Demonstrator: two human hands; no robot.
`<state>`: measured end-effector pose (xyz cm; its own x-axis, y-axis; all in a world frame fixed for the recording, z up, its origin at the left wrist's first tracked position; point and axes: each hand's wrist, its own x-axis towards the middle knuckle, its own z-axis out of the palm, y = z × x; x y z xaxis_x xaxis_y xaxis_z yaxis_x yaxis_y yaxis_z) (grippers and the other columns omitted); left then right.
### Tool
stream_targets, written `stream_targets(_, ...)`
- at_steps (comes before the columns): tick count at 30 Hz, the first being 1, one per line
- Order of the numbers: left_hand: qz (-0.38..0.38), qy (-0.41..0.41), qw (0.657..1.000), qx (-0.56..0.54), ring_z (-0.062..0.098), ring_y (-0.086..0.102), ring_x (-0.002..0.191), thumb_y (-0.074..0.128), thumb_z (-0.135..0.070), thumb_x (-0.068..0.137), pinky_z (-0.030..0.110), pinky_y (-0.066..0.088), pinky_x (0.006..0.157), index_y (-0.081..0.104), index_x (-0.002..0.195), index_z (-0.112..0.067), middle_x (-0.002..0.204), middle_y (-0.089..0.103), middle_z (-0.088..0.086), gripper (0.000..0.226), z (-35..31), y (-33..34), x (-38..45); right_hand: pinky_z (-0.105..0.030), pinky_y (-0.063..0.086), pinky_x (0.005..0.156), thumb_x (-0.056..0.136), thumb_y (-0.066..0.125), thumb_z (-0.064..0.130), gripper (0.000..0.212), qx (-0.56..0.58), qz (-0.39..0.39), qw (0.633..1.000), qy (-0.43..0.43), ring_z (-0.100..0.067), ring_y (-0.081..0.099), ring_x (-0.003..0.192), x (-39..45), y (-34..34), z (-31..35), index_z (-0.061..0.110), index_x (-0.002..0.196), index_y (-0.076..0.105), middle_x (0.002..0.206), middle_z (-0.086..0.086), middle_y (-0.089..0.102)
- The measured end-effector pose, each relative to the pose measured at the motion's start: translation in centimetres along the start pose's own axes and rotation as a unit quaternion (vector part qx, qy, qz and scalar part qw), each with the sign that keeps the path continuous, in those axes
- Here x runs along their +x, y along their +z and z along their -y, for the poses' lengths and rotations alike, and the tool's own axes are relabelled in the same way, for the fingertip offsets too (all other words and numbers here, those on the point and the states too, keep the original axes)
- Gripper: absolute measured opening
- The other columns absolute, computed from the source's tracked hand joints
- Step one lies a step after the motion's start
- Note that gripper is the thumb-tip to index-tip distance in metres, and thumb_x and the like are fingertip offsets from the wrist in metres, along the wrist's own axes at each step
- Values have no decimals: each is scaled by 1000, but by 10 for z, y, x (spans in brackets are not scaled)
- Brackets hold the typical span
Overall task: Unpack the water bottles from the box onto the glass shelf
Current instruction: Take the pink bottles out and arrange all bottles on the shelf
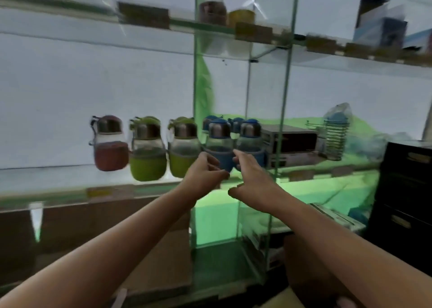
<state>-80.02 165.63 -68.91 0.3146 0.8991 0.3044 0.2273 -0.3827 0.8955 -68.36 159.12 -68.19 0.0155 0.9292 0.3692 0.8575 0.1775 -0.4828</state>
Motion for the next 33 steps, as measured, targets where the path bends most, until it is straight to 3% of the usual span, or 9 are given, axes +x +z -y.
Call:
stream_targets(4,79,-20,997,-16,13,50,69,66,-9,81,33,43,74,47,95,-14,77,56,-2,24,19,97,-14,-22,34,99,80,60,4,82,-7,-4,998,57,-16,34,135,-45,-10,-80,14,148,16,148,-3,29)
stream_targets(9,140,-56,988,-43,19,55,76,63,-4,82,33,47,72,47,95,-11,77,55,0,22,44,207,-32,-25,33,103,83,62,10,78,4,2,990,141,-18,35,134,-102,-15,-177,19,148,19,148,-1,31)
stream_targets(12,161,-83,983,-40,20,56,82,66,-10,82,34,47,76,49,89,-16,79,56,-1,19,63,254,-40,-34,39,106,81,65,11,77,18,0,981,191,-18,37,133,-135,-8,-226,20,146,24,145,-1,34)
stream_targets(14,182,-106,977,-38,19,57,81,68,-15,81,32,47,74,50,98,-13,81,57,-2,24,78,282,-47,-39,42,104,79,66,9,79,33,1,974,226,-17,38,132,-157,0,-258,20,146,25,143,0,36)
stream_targets(19,234,-159,959,-18,20,58,86,66,-15,83,40,51,84,49,99,-13,89,58,3,24,119,337,-60,-32,39,105,80,67,10,74,40,25,952,302,-16,41,130,-198,21,-326,18,144,30,144,-2,38)
stream_targets(24,272,-217,938,7,14,57,75,62,-14,85,28,49,65,48,101,-16,86,57,1,21,156,373,-60,-30,39,103,83,68,20,71,40,79,925,370,-19,40,133,-212,56,-376,17,144,31,146,-3,35)
stream_targets(27,295,-240,924,30,13,56,76,57,-10,85,22,39,50,48,102,-20,91,60,2,21,170,384,-58,-28,37,102,84,68,26,72,26,127,917,377,-23,39,132,-211,83,-397,13,145,31,145,-7,34)
stream_targets(30,310,-255,915,43,15,56,80,52,-5,84,20,33,46,49,107,-19,95,60,3,27,184,389,-53,-32,35,108,86,65,25,72,8,174,912,372,-27,36,135,-205,108,-415,15,147,27,148,-10,30)
stream_targets(33,315,-279,906,41,11,52,66,48,-1,86,15,35,40,48,111,-16,95,59,6,30,194,388,-47,-38,35,109,88,62,22,73,-10,215,907,363,-32,36,134,-197,127,-428,18,149,23,150,-11,27)
